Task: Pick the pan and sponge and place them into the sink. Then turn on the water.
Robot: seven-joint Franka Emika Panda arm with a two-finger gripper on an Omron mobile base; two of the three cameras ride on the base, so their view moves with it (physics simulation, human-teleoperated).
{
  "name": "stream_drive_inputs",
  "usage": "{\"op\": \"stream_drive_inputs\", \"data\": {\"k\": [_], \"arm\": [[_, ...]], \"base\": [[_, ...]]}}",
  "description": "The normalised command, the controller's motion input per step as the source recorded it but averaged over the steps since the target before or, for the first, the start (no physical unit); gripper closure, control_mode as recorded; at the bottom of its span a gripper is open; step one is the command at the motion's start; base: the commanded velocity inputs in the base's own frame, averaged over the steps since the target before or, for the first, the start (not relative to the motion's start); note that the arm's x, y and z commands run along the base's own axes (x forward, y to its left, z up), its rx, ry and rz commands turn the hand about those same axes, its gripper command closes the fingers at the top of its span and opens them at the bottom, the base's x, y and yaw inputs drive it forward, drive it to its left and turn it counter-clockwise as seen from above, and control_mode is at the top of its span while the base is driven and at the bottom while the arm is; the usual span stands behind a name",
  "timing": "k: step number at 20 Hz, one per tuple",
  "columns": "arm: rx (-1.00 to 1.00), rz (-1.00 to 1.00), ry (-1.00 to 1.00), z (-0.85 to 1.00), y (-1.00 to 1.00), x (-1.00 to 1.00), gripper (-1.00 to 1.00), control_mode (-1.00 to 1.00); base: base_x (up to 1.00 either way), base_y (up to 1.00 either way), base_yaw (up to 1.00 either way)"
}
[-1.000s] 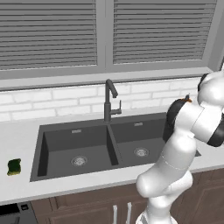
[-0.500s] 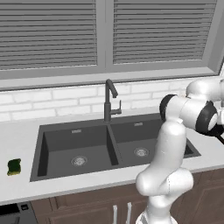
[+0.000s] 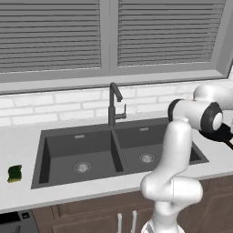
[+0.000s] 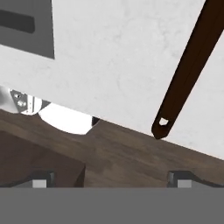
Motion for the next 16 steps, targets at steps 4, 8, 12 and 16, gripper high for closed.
{"op": "stream_drive_inputs", "data": {"k": [4,8,12,16], "arm": [[0.02,0.0,-0.26,-0.32,-0.12,0.0,-1.0,-1.0],[0.0,-0.06,-0.28,-0.34,-0.03,0.01,-1.0,-1.0],[0.0,-0.04,-0.15,-0.35,-0.2,0.23,-1.0,-1.0],[0.0,0.0,0.02,-0.1,-0.47,0.35,-1.0,-1.0]], "base": [[0.0,0.0,0.0],[0.0,0.0,0.0],[0.0,0.0,0.0],[0.0,0.0,0.0]]}}
